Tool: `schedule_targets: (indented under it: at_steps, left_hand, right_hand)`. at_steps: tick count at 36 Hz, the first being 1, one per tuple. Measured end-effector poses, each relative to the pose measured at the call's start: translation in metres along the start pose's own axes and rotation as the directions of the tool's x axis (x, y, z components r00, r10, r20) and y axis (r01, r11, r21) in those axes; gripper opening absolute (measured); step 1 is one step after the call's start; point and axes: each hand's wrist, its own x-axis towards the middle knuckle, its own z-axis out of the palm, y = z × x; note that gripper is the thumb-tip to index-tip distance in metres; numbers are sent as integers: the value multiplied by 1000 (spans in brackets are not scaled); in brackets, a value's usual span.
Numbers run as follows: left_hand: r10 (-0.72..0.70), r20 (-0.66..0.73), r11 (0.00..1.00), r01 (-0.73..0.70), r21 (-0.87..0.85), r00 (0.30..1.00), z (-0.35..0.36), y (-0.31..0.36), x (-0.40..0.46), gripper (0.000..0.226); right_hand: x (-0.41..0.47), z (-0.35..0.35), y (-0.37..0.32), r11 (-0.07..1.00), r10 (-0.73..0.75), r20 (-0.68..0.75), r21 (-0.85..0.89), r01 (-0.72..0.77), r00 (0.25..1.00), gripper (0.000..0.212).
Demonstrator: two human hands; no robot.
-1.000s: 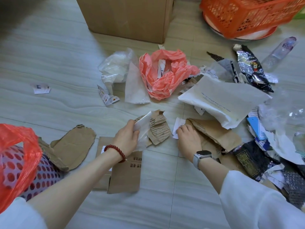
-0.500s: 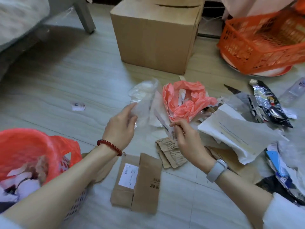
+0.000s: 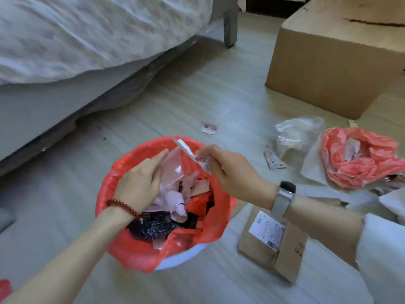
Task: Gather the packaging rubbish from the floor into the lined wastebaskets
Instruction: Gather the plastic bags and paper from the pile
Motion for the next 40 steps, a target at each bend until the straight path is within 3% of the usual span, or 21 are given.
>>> schedule_targets:
  at_steps: [3, 6, 10, 14, 19, 22, 25, 27, 31, 33, 36, 40]
  left_hand:
    - [-29, 240, 985, -14, 173, 970, 4, -17, -8, 51]
    - [-63, 193, 984, 29, 173, 979, 2, -27, -8, 52]
    - [-124, 29, 992, 123, 33, 992, -4, -22, 3, 27]
    - [-41, -64, 990, 32, -135, 997, 4, 20, 25, 24]
    - [122, -43, 957, -129, -260, 992, 32, 121, 58, 43]
    - [242, 44, 932, -219, -288, 969, 67, 184, 72, 38]
    - [328, 192, 924, -272, -269, 925, 111, 241, 80, 32]
    - [364, 284, 921, -298, -250, 887, 139, 273, 80, 34]
    - [411, 394, 907, -324, -271, 822, 189, 322, 75, 36]
    - [402, 426, 909, -301, -287, 810, 205, 338, 71, 35]
    - [397, 460, 912, -286, -294, 794, 230, 354, 66, 35]
    - [391, 498, 913, -260, -314, 774, 254, 361, 59, 37]
  right_hand:
    - [7, 26, -8, 955, 51, 300, -294, 41, 953, 44]
    - [9, 37, -9, 897, 132, 493, -429, 108, 860, 54]
    - [11, 23, -6, 949, 78, 338, -312, 33, 938, 37]
    - [13, -14, 2, 987, 121, 157, -126, -102, 980, 26]
    - [-16, -74, 39, 954, 291, -34, -71, -293, 956, 23]
    - [-56, -111, 76, 897, 418, -106, -108, -428, 902, 23]
    - [-117, -147, 120, 794, 563, -138, -181, -580, 815, 29]
    - [-163, -166, 150, 693, 627, -175, -320, -646, 759, 41]
    - [-245, -195, 197, 344, 768, -238, -630, -696, 595, 81]
    - [-274, -205, 216, 219, 799, -257, -717, -662, 543, 100]
    - [-304, -221, 245, 181, 769, -313, -731, -658, 558, 114]
    - [-324, -234, 274, 129, 805, -370, -655, -745, 464, 107]
